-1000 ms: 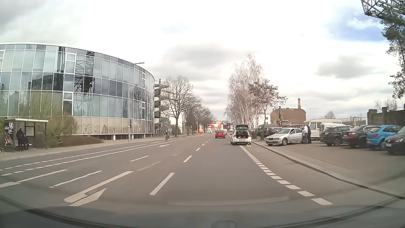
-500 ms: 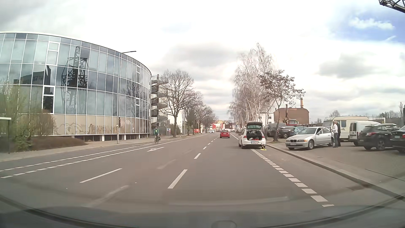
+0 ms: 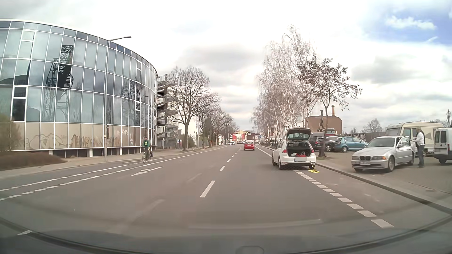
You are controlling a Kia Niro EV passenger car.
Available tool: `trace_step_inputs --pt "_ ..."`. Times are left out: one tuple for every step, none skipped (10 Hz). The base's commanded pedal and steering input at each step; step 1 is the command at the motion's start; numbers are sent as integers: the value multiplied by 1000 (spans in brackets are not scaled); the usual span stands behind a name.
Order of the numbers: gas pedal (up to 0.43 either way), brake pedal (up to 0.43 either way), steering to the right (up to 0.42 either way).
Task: Follow the waypoints while adhering to traffic rules and regulations
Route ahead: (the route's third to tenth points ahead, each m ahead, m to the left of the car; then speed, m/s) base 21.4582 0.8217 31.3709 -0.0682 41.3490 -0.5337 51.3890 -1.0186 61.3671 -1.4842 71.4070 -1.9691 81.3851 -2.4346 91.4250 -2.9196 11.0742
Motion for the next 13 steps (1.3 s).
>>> trace_step_inputs --pt "67 0 13" --pt "87 0 13" --pt "98 0 14" --pt "98 0 20" --pt "98 0 22" --pt "98 0 23" --pt "98 0 23" --pt "98 0 22" --pt "98 0 19" --pt "98 0 18" --pt "98 0 17" --pt "98 0 16" --pt "98 0 18"
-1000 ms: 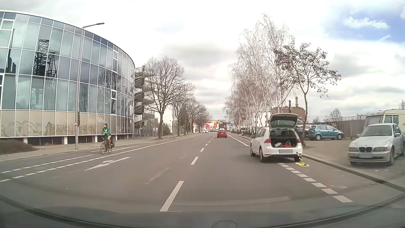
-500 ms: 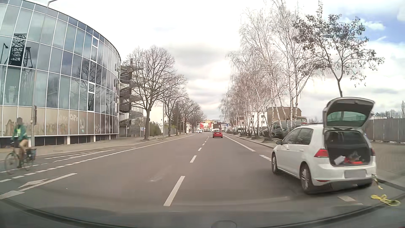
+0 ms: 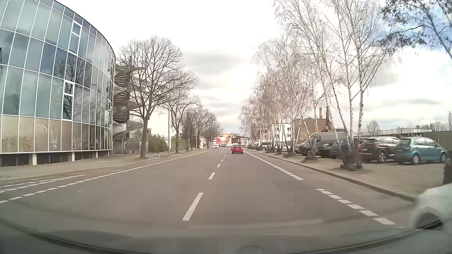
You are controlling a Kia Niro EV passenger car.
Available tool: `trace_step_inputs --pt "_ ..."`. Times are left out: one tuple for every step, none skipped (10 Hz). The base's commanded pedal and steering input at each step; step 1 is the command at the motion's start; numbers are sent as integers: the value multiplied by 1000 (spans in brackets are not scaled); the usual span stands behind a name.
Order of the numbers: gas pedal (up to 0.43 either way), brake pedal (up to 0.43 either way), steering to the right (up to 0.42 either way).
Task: Follow the waypoints while adhering to traffic rules and regulations
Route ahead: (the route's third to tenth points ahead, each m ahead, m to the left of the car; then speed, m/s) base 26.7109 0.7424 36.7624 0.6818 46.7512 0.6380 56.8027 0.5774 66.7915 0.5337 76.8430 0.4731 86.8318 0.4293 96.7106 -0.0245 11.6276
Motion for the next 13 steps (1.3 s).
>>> trace_step_inputs --pt "98 0 20" --pt "98 0 22" --pt "98 0 22" --pt "98 0 23" --pt "98 0 24" --pt "98 0 23" --pt "98 0 20" --pt "110 0 19" --pt "118 0 14" --pt "118 0 9" --pt "118 0 6" --pt "130 0 2" --pt "130 0 -1"
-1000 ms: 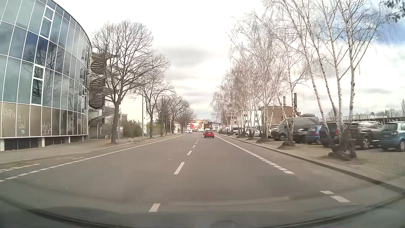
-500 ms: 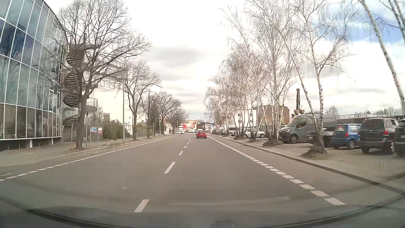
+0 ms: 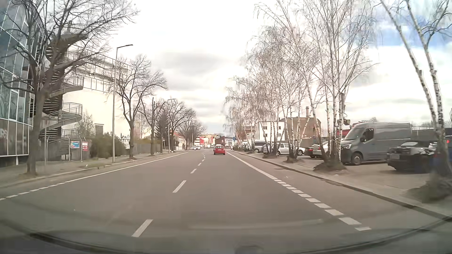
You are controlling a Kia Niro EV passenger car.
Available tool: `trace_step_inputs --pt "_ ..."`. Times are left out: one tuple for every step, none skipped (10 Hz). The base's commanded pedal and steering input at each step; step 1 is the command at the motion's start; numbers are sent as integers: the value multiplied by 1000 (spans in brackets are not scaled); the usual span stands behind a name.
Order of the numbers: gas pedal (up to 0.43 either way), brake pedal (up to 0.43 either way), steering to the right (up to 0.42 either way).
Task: Follow the waypoints while adhering to traffic rules and regulations
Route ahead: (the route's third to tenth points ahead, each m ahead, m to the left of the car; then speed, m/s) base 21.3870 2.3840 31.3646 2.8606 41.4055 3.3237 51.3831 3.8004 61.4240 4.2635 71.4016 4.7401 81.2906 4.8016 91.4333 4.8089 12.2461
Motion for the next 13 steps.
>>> trace_step_inputs --pt "130 0 -2" --pt "130 0 -2" --pt "138 0 -3" --pt "138 0 -4" --pt "138 0 -7" --pt "138 0 -8" --pt "130 0 -8" --pt "130 0 -8" --pt "130 0 -7" --pt "130 0 -6" --pt "118 0 -7" --pt "110 0 -8" --pt "98 0 -9"
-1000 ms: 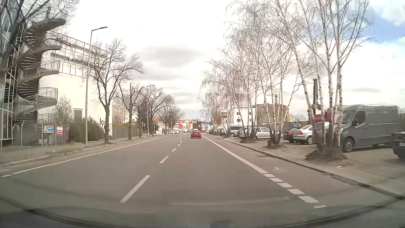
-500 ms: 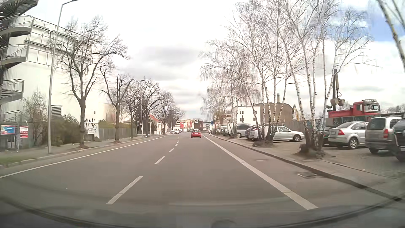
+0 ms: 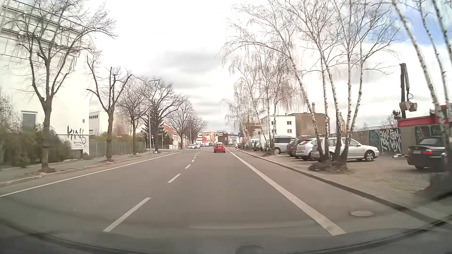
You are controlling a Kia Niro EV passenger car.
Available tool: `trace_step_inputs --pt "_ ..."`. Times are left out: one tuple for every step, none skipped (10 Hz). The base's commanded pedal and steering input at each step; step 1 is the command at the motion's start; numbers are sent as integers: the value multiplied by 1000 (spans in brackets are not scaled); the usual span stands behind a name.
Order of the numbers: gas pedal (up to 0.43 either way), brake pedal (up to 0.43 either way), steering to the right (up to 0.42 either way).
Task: Follow the waypoints while adhering to traffic rules and regulations
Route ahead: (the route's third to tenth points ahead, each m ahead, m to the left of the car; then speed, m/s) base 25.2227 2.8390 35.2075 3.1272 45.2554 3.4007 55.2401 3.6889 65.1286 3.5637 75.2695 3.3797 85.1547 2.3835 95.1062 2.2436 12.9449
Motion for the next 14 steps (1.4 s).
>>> trace_step_inputs --pt "87 0 -11" --pt "87 0 -12" --pt "87 0 -12" --pt "87 0 -11" --pt "87 0 -10" --pt "67 0 -8" --pt "28 0 -7" --pt "0 0 -7" --pt "0 0 -5" --pt "0 0 -4" --pt "0 0 -4" --pt "0 0 -4" --pt "0 0 -4" --pt "28 0 -4"
